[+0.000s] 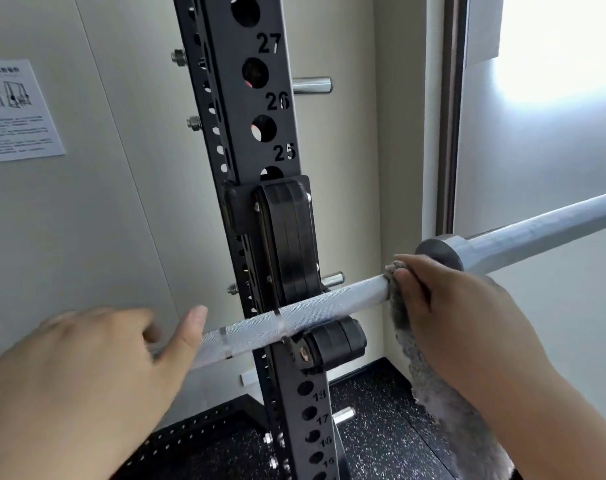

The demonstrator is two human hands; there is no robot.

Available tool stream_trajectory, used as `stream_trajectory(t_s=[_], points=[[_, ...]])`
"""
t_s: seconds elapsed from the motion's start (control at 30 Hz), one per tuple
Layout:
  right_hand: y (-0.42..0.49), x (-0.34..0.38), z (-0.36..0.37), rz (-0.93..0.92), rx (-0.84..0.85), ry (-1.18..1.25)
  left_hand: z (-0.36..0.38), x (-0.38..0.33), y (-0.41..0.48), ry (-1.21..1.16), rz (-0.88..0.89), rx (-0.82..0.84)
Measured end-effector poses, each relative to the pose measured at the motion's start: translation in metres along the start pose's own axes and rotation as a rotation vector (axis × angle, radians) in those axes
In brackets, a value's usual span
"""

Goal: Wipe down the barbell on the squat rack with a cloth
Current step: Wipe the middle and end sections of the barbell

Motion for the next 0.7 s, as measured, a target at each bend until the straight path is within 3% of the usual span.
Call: stream_trajectory(t_s=[0.1, 0.2, 0.37, 0.47, 0.63, 0.7], points=[[-0.004, 0.022, -0.005, -0.114, 0.049, -0.057, 0.002, 0.005, 0.007, 0.032, 0.001, 0.051], [0.008, 0.015, -0.015, -0.100, 0.107, -0.259, 0.004, 0.003, 0.005, 0.018, 0.009, 0.039], [0.015, 0.018, -0.025, -0.106, 0.007, -0.426, 0.004, 0.004, 0.004, 0.031, 0.015, 0.017], [0.015, 0.027, -0.023, -0.210, 0.199, -0.563, 0.004, 0.002, 0.002, 0.053, 0.013, 0.014], [0.030, 0.023, -0.031, -0.148, 0.160, -0.512, -0.001, -0.001, 0.000, -0.003, 0.059, -0.003], [0.034, 0.024, -0.024, -0.201, 0.243, -0.493, 0.000, -0.002, -0.001, -0.017, 0.094, -0.008]])
Point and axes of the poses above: each hand's wrist, its own y-axis towards the middle knuckle, its own z-axis out of the palm, x = y × z, the point moved 3 cm from there along y, towards the middle knuckle, and after that the axes turned 10 degrees about -y, right-handed, at the moved point
